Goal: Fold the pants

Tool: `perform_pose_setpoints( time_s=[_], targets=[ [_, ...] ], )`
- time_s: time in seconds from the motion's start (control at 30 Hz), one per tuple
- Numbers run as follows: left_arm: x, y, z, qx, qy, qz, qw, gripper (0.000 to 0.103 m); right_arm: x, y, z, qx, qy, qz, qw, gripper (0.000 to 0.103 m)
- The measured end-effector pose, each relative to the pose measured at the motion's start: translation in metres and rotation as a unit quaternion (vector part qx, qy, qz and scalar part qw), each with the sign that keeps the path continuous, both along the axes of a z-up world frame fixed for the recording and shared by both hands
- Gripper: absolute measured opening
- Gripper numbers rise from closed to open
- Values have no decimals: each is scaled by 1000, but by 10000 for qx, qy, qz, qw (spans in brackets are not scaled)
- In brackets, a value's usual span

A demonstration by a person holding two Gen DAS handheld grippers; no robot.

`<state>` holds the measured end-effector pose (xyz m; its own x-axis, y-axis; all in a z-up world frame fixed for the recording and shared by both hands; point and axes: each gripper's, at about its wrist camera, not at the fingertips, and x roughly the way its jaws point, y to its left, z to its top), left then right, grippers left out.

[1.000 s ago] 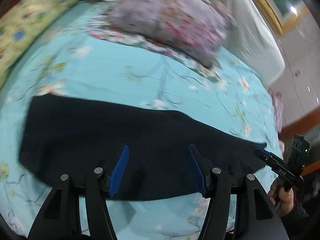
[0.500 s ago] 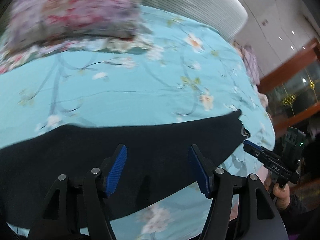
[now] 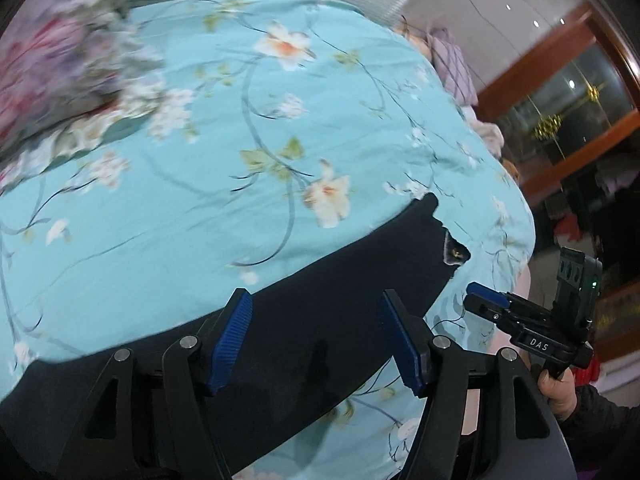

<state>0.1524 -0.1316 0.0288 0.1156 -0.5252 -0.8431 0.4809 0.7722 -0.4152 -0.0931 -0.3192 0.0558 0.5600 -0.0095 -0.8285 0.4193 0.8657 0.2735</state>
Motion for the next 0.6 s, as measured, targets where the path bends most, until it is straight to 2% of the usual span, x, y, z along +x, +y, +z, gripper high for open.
perform_pose_setpoints(
  time_s=[0.2,0.33,0.6],
  targets=[
    [7,-36,-7,157,29,-389,9991,67,-5,-15,-7,323,-71,-313,9990,48],
    [12,-57,-12,236,71,-623,9978,68,-1,-25,-15,663,-96,-585,9960,52],
    [23,-104,-27,545,188,-1150,9917,68,-2,-55,-34,1694,-403,-1378,9750,53]
  ],
)
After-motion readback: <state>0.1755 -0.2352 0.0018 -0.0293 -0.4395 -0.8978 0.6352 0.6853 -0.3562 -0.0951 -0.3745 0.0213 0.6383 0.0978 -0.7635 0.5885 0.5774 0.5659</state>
